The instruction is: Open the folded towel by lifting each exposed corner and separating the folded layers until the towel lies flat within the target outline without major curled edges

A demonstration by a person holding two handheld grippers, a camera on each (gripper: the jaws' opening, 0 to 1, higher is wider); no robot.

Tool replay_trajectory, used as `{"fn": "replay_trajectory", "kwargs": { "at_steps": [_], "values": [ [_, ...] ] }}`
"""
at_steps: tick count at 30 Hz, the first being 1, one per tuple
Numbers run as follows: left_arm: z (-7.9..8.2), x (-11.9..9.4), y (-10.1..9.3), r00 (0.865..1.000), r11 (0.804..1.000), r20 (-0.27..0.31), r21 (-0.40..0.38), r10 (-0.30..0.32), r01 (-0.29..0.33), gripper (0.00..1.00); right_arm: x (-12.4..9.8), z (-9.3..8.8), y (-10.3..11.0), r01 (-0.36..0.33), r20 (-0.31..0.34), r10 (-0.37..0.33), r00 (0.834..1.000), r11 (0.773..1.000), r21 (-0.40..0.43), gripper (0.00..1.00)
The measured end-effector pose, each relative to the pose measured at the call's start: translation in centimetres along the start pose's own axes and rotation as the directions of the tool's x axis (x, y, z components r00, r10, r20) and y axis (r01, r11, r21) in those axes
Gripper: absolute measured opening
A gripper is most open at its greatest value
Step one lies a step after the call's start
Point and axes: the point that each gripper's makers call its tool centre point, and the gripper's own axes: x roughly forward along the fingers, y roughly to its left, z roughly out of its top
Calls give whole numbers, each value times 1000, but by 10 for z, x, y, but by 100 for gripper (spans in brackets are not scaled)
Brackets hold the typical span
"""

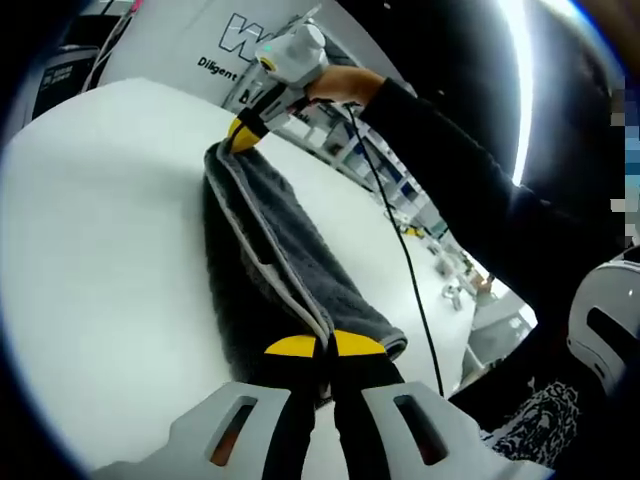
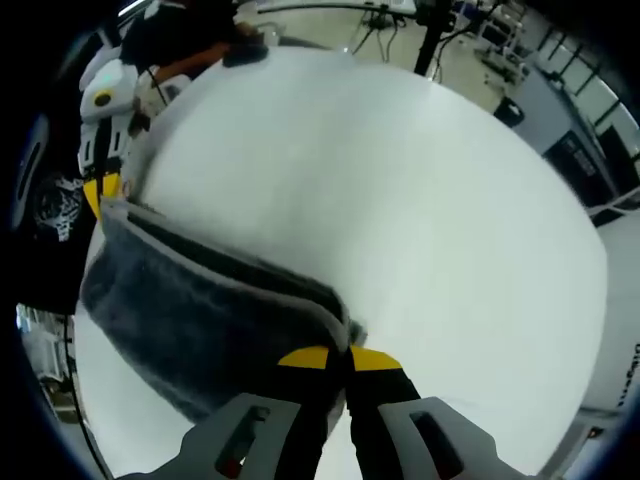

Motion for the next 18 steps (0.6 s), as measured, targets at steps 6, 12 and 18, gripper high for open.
{"fn": "replay_trajectory", "kwargs": {
  "at_steps": [6, 12, 18],
  "values": [
    [5, -4, -3, 999, 1000, 26, -12, -24, 24, 2, -2, 1, 2, 9, -1, -9, 1000, 1000, -1, 1],
    [9, -6, -6, 999, 999, 33, -11, -32, 33, 2, -6, 1, 2, 14, 4, -14, 1000, 1000, -1, 1],
    [13, -9, -10, 999, 999, 39, -12, -38, 39, 2, -11, 3, 1, 27, 16, -27, 999, 1000, -3, 1]
  ]
}}
